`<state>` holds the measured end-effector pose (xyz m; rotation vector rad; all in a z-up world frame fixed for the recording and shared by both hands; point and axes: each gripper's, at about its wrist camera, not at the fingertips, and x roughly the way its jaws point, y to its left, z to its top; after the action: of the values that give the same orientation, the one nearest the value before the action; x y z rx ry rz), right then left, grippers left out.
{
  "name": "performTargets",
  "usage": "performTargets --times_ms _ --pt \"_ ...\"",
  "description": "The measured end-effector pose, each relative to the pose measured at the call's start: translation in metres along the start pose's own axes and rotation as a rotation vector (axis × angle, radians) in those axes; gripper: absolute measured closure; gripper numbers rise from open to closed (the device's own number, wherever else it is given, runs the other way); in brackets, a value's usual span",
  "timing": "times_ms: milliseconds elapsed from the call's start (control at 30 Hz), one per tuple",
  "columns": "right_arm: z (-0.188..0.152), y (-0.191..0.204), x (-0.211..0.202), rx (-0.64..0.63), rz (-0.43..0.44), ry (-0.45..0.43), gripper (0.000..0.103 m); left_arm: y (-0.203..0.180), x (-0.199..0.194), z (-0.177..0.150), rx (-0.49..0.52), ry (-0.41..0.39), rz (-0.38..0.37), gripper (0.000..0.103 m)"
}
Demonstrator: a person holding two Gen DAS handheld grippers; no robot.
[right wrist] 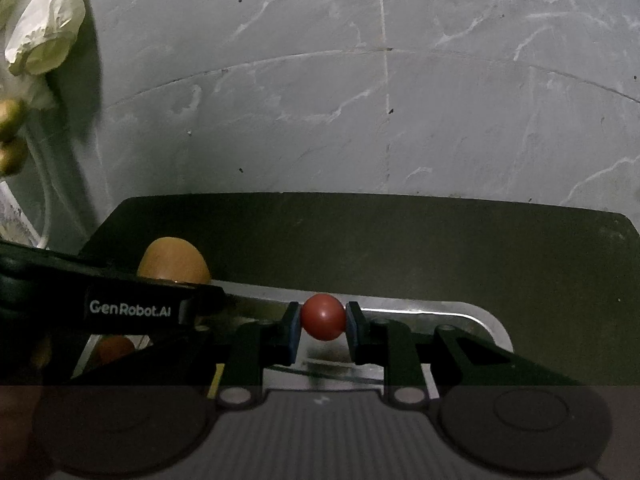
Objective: Organize fruits
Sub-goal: 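Carry the pear and cherry tomato back over the tray with both tools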
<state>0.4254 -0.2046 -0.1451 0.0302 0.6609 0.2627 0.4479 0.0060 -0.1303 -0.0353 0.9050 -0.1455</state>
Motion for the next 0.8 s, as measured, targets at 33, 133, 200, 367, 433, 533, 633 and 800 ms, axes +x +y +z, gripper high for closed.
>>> performTargets --times_ms 33,133,200,367,433,533,633,800 --pt "-0.001 0.0 0.0 0.0 0.0 0.001 0.077 0.0 0.001 0.0 -0.001 0.002 0.001 0.049" --pt "-0.002 0.001 0.001 0.001 0.0 0.008 0.077 -0.002 0.004 0.001 -0.001 0.005 0.001 0.049" --pt "-0.003 0.0 0.0 0.001 -0.001 0.01 0.077 -0.003 0.004 0.001 0.0 0.007 0.0 0.049" --pt "-0.004 0.0 0.004 0.002 -0.001 0.017 0.077 -0.002 0.005 -0.001 0.009 0.013 -0.007 0.049" --pt "-0.004 0.0 0.005 0.0 0.0 0.018 0.077 -0.002 0.006 -0.001 0.008 0.016 -0.007 0.049" --pt "-0.005 0.001 0.006 0.0 0.001 0.019 0.077 0.003 0.006 -0.001 0.005 0.019 -0.009 0.049" --pt "-0.007 0.0 0.007 -0.001 0.002 0.022 0.077 0.005 0.005 -0.005 0.005 0.021 -0.009 0.049" --pt "-0.008 -0.001 0.01 0.0 0.001 0.019 0.077 0.004 -0.001 -0.009 0.006 0.027 -0.007 0.049"
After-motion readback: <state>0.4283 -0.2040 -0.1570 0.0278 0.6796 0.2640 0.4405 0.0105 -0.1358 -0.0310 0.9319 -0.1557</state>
